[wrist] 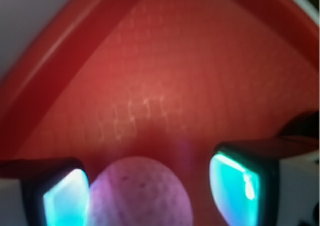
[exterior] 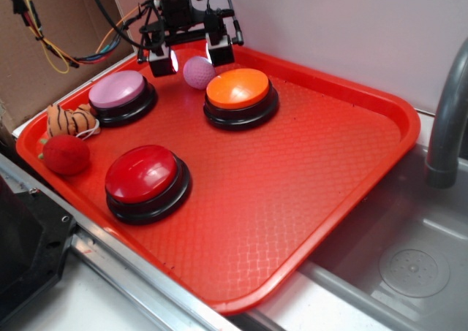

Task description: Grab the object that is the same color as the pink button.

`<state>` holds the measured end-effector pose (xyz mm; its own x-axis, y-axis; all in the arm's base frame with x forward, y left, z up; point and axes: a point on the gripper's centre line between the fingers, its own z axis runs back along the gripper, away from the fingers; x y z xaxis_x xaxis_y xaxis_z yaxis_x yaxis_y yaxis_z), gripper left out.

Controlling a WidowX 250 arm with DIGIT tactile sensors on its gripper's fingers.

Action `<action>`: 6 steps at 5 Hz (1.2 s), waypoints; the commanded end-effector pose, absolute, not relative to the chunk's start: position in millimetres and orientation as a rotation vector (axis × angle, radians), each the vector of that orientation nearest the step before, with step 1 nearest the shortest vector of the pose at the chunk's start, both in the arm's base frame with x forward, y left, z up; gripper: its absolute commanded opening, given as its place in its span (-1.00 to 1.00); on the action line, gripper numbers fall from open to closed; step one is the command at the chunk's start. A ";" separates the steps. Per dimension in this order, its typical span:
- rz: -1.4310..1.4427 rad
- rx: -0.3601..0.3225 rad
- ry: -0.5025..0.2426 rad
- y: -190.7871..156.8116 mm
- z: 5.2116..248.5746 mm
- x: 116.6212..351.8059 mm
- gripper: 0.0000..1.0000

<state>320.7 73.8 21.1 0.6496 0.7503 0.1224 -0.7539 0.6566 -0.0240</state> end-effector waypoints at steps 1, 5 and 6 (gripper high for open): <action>0.802 0.005 -0.153 73.1 42.9 321.9 -0.62; 0.538 -0.047 -0.097 41.6 126.6 311.6 -1.00; 0.410 -0.087 -0.081 20.4 153.1 288.8 -1.00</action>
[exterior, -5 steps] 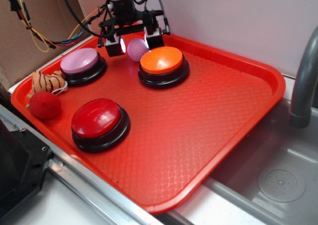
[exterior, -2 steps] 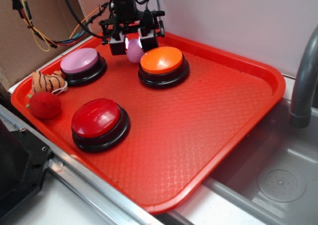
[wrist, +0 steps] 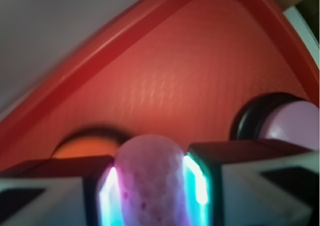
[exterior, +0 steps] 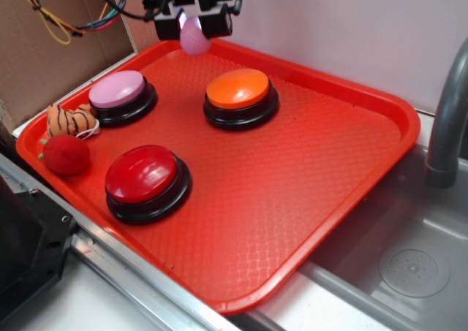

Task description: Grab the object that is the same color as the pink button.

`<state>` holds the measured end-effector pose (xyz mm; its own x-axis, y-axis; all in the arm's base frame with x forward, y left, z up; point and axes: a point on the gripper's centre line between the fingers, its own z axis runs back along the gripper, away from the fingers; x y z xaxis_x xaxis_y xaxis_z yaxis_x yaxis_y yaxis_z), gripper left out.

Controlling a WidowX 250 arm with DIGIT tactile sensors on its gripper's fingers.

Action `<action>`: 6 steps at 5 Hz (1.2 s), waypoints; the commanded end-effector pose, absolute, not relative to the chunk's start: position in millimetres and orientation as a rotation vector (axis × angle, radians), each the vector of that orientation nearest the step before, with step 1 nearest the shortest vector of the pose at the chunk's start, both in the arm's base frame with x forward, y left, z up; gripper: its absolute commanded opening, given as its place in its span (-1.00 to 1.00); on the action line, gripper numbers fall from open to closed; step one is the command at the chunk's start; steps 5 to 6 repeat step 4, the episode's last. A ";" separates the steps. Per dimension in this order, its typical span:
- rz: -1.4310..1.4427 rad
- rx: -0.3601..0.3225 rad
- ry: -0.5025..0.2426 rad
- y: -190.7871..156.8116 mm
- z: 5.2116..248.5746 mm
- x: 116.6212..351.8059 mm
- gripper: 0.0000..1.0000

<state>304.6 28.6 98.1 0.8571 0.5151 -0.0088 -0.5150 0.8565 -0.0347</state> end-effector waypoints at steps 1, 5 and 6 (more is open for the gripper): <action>0.287 -0.129 -0.095 -1.8 177.0 257.9 -1.00; 0.247 -0.168 -0.040 -12.0 166.0 235.5 -1.00; 0.247 -0.168 -0.040 -12.0 166.0 235.5 -1.00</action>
